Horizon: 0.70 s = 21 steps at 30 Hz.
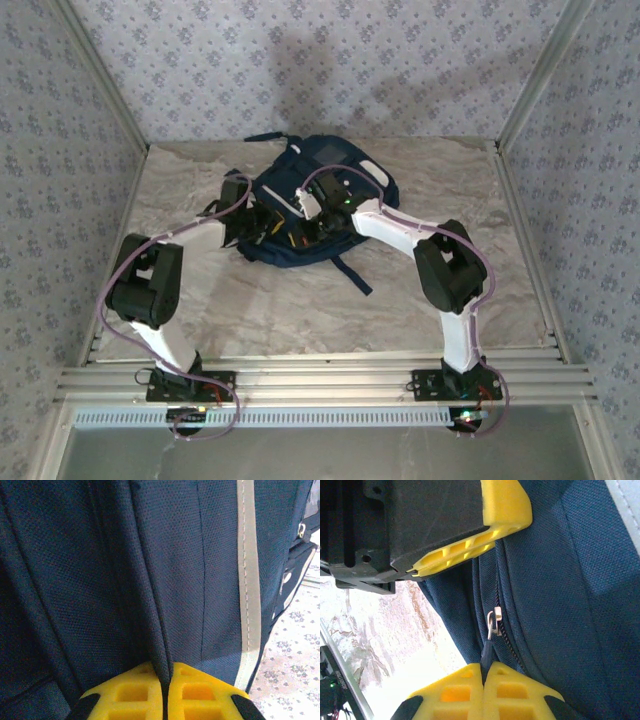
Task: Pack books, pencil case, and school supplies into a backpack
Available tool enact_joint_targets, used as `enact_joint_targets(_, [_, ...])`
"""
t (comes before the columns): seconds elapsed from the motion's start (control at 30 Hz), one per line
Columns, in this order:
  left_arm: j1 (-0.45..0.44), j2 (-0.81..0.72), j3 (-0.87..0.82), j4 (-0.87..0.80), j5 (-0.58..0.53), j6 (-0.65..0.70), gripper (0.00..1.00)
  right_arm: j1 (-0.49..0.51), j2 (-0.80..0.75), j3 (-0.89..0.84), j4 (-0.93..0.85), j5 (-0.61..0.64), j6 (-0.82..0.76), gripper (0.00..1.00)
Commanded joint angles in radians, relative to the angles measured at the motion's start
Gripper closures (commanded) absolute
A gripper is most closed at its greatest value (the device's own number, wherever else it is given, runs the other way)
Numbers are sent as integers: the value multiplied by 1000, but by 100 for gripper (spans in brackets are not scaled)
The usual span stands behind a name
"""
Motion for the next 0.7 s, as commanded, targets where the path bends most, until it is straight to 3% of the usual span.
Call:
enact_joint_targets(0.0, [-10,23,30,45,-2,13,100,20,-54,28,-26,-85,-68,100])
enact_joint_targets(0.67, [-5,-28,45,12,8,33,100,-153,-123,-71,-233,149,-260,100])
